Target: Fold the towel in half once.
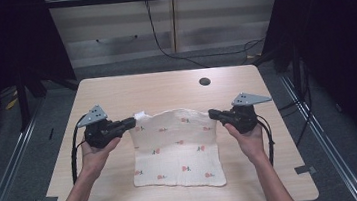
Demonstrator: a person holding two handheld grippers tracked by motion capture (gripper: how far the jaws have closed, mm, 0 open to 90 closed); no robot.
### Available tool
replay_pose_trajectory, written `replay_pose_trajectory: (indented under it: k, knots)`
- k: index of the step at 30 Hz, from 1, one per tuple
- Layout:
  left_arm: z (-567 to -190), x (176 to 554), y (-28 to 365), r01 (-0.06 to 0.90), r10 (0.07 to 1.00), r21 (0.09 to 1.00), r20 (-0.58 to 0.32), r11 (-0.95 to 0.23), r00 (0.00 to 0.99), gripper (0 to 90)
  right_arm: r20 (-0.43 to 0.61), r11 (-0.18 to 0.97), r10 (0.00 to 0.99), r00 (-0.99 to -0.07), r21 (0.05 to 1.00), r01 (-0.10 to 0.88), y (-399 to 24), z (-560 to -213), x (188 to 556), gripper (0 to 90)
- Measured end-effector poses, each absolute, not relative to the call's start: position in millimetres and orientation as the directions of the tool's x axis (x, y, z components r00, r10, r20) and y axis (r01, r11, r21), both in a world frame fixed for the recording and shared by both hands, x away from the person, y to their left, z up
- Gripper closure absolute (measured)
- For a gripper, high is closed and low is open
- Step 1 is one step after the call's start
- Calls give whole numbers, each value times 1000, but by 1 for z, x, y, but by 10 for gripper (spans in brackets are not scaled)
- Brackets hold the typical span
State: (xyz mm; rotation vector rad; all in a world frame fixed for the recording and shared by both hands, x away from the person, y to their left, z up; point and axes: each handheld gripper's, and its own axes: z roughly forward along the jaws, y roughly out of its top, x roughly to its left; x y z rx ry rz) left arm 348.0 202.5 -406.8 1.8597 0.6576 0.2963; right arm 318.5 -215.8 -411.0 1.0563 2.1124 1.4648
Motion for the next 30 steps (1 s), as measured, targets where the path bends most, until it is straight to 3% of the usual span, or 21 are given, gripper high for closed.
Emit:
replay_pose_trajectory:
  k: [9, 13, 30]
  knots:
    - [-413, 328, 210, 301, 565, 899, -75, -317, 822, 856, 107, 228, 733, -672, 891, 391, -224, -409, 292, 894]
    - [-421, 318, 213, 321, 545, 893, -107, -314, 832, 856, 115, 220, 728, -676, 894, 390, -225, -418, 277, 894]
    - [-447, 287, 216, 333, 516, 842, -78, -425, 853, 855, 133, 311, 704, -698, 826, 470, -217, -455, 252, 893]
